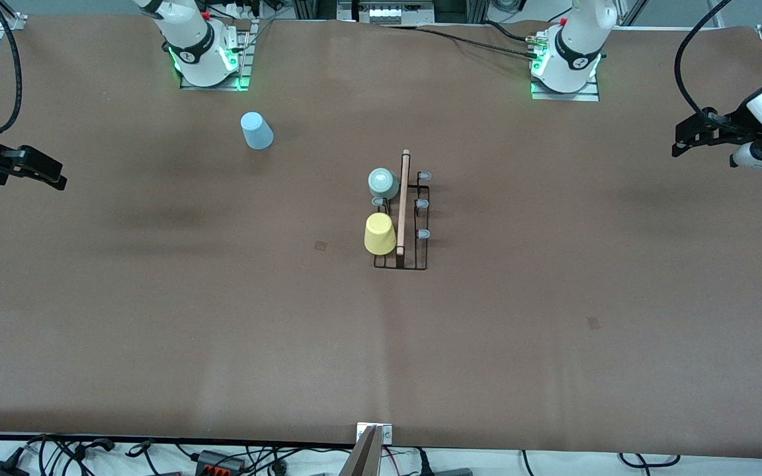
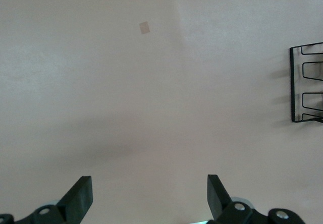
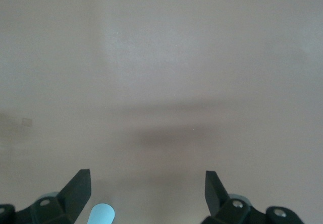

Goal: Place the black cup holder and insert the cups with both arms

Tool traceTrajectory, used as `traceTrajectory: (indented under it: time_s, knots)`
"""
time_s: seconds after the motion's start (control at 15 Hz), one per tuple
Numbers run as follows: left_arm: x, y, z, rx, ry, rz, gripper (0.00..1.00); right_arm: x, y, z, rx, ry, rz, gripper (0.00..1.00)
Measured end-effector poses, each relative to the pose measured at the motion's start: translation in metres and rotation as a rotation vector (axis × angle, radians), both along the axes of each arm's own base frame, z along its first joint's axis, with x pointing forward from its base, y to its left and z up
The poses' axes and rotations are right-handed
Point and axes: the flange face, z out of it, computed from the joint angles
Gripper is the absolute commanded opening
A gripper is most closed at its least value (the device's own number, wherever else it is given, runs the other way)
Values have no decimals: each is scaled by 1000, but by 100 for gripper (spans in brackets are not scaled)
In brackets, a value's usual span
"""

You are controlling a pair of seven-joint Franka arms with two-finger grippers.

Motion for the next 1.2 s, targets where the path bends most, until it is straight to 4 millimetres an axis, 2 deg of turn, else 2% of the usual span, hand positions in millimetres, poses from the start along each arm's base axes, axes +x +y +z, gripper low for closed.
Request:
traceTrajectory:
  time_s: [1.2]
  knots:
    - [1,0,-1,0,2,1,100,0,-1,0,24,0,-7,100]
